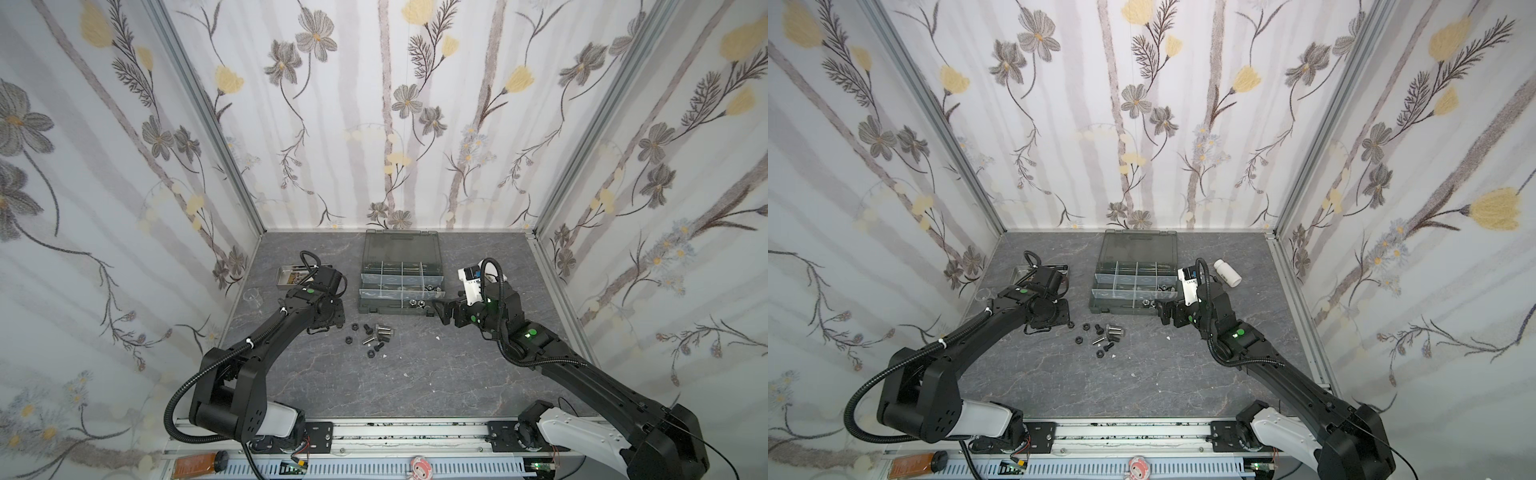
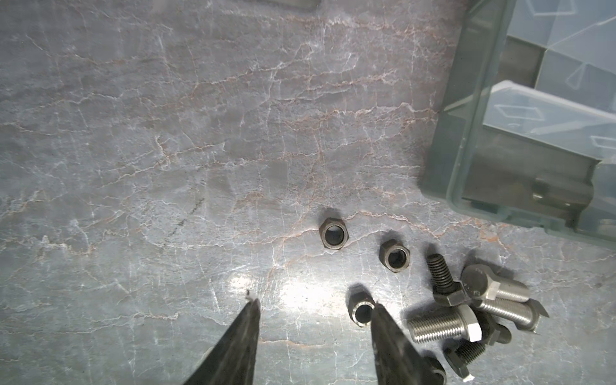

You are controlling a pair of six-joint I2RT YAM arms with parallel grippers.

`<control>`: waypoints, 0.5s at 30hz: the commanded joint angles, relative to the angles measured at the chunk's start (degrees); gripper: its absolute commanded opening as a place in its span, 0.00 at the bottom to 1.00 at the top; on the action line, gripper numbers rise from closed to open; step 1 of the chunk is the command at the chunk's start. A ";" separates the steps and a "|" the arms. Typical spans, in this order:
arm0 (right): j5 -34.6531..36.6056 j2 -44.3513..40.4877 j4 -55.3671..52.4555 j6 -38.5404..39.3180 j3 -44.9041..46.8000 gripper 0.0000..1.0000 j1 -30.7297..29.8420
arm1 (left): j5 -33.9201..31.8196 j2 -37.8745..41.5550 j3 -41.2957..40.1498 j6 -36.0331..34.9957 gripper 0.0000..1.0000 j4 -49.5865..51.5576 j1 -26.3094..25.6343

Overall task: Sort the screws and nuts into containers
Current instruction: Pick up the nut from the middle-left of the table.

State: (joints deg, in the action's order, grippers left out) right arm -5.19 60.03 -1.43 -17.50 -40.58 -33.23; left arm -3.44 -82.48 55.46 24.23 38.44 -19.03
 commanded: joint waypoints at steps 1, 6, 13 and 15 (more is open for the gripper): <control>1.87 -0.58 3.14 -0.08 0.56 1.00 0.02 | -1.38 -2.27 0.77 1.24 0.50 -1.33 -0.23; 2.35 -0.77 3.72 0.01 1.13 1.00 0.02 | -1.22 -6.06 1.75 1.45 0.46 -2.86 -0.50; 1.89 -0.04 3.80 0.13 1.20 1.00 0.15 | -2.36 -11.29 3.05 2.11 0.43 -4.59 -1.27; 1.94 -0.09 3.89 0.09 1.38 1.00 0.10 | -3.10 -12.66 3.41 2.23 0.42 -4.73 -1.58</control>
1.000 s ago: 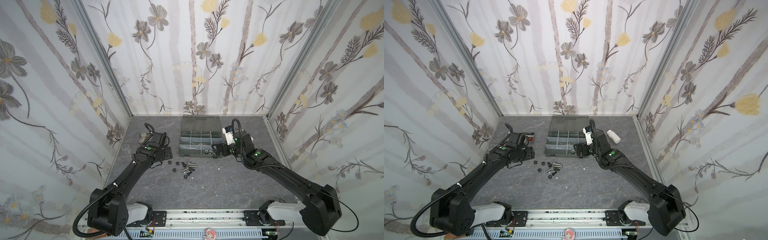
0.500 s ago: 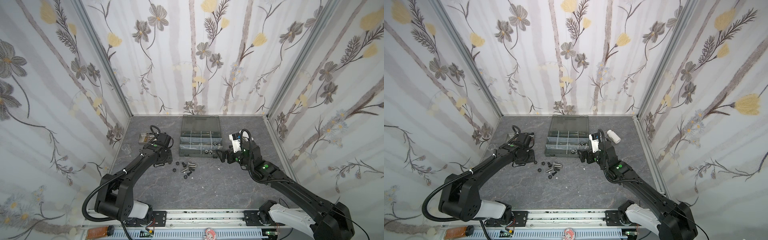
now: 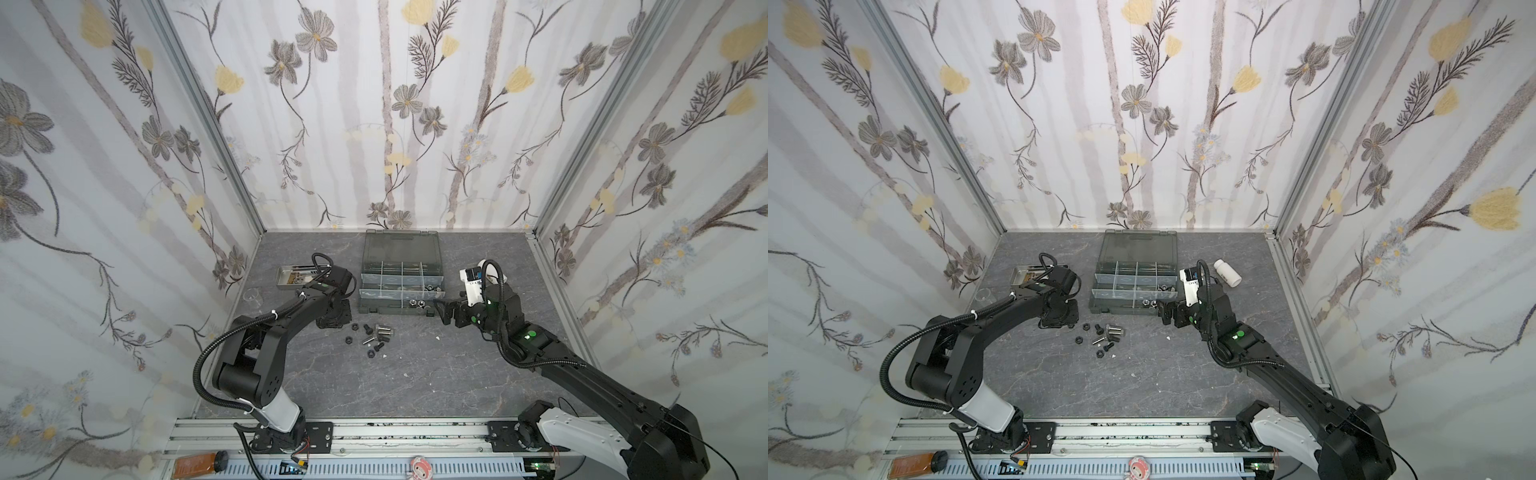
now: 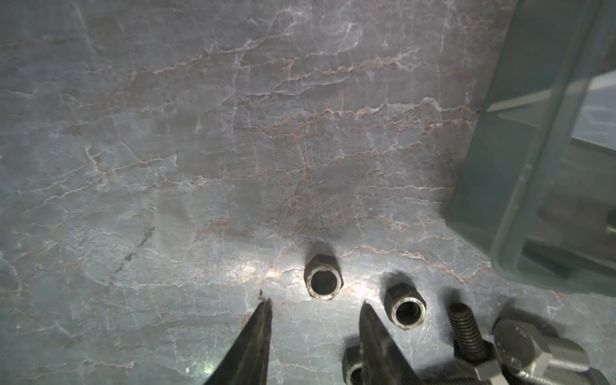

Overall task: Sort the screws and nuts into containers
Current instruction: Pick up the nut from the middle-left of the table.

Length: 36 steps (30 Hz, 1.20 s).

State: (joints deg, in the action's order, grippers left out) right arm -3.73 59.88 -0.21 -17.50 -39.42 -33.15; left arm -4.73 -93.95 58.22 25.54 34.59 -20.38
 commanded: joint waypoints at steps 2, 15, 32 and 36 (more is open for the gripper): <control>0.47 0.07 2.80 0.12 0.30 1.00 0.05 | -2.01 -2.43 1.00 1.00 0.41 -1.01 -0.44; -0.40 1.25 3.38 0.01 0.49 1.00 0.08 | -2.38 -6.40 2.01 1.27 0.37 -2.03 -0.97; -0.40 1.14 3.37 0.00 0.61 1.00 0.06 | -3.35 -5.31 -0.90 1.71 0.31 -2.43 -1.15; -0.23 0.95 3.10 0.01 0.57 1.00 0.06 | -3.18 -6.39 -0.21 1.57 0.28 -2.60 -1.15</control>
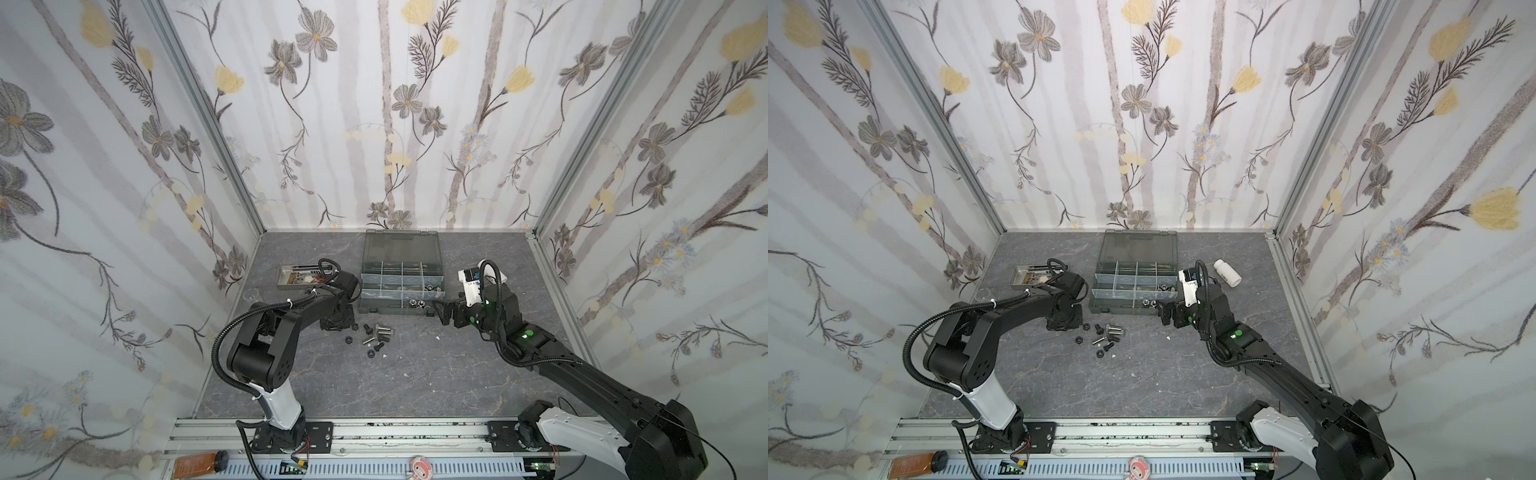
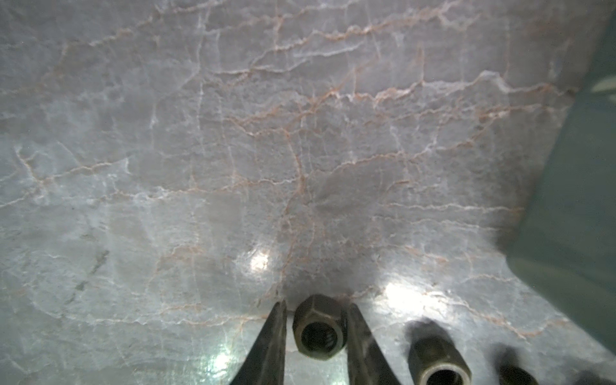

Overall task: Sort the screws and nuts into containers
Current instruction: Pick up the nut from the middle-left of the table.

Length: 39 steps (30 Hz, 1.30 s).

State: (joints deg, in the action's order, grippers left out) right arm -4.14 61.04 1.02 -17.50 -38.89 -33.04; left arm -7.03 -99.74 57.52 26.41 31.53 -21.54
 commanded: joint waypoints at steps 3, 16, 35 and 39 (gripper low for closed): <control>0.45 -0.46 1.82 0.10 0.20 1.00 -0.04 | -0.81 -1.04 0.93 0.66 0.23 0.46 0.01; 0.62 -0.30 2.04 0.09 0.31 1.00 -0.04 | -0.28 1.72 2.93 0.18 0.17 2.85 -0.26; 0.71 -0.27 1.71 0.09 0.13 1.00 -0.04 | 0.30 3.05 15.84 -0.46 0.16 10.19 -4.70; 0.70 -0.38 1.74 0.09 0.07 1.00 -0.03 | 0.16 0.78 19.84 -0.75 0.16 11.17 -5.44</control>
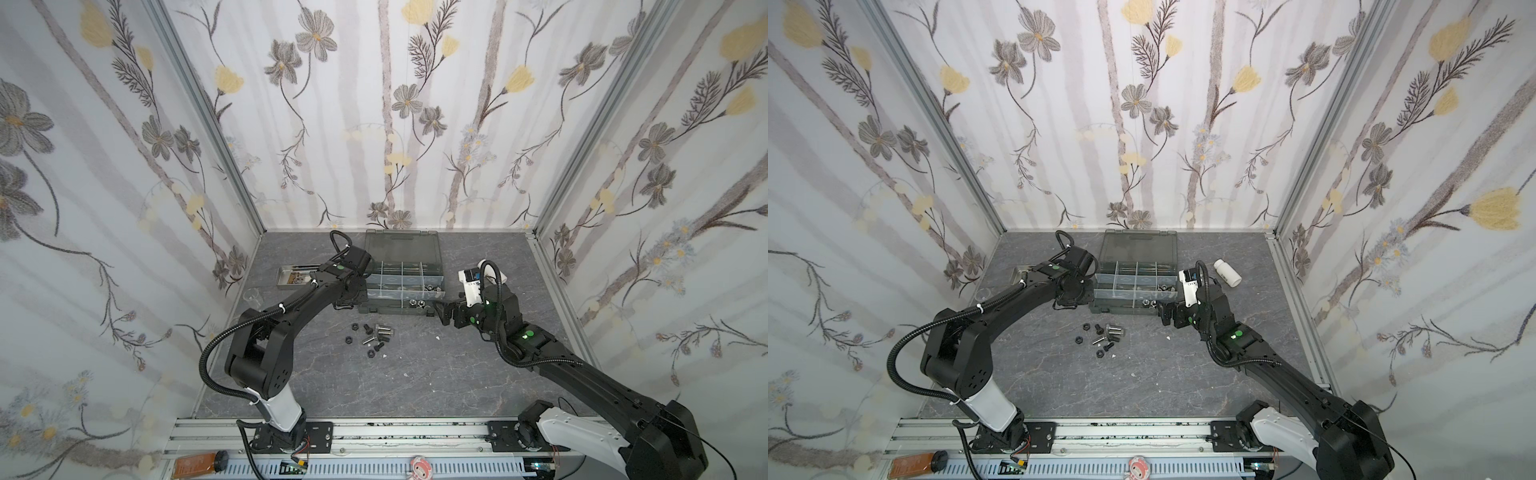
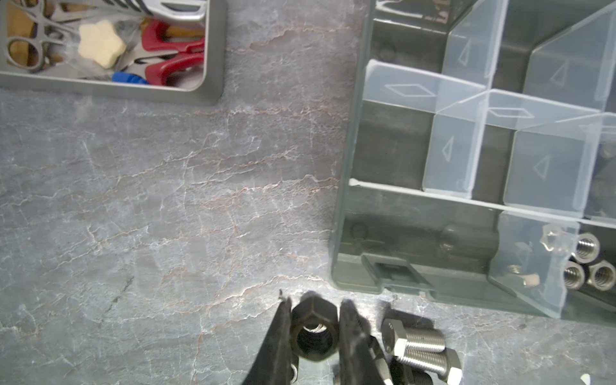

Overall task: Sort the screws and nuts into containers
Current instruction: Pick up the nut from the middle-left of the table, then place the nut into the container.

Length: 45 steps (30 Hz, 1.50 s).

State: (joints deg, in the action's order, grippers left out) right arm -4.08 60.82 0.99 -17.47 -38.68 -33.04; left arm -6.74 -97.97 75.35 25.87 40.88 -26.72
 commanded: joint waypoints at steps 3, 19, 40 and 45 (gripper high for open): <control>0.65 -0.25 1.75 0.07 -0.08 1.00 -0.05 | 0.56 -2.66 3.97 -0.29 0.16 1.83 -0.53; 1.00 -0.02 1.74 0.25 0.26 1.00 -0.09 | 4.28 -11.92 9.38 -0.30 0.15 -0.18 -1.84; -1.81 4.27 -7.19 1.08 -7.44 0.97 -1.08 | 2.73 -4.36 7.50 -1.07 0.69 -1.79 -2.11; 1.54 8.36 -12.90 1.96 -12.51 0.95 -5.20 | 1.25 2.18 4.01 -1.55 0.83 -3.28 -1.48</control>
State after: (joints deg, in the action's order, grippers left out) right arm -4.51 67.90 -7.62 -16.64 -49.17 -36.67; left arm -3.57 -98.32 80.88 24.25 38.79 -28.67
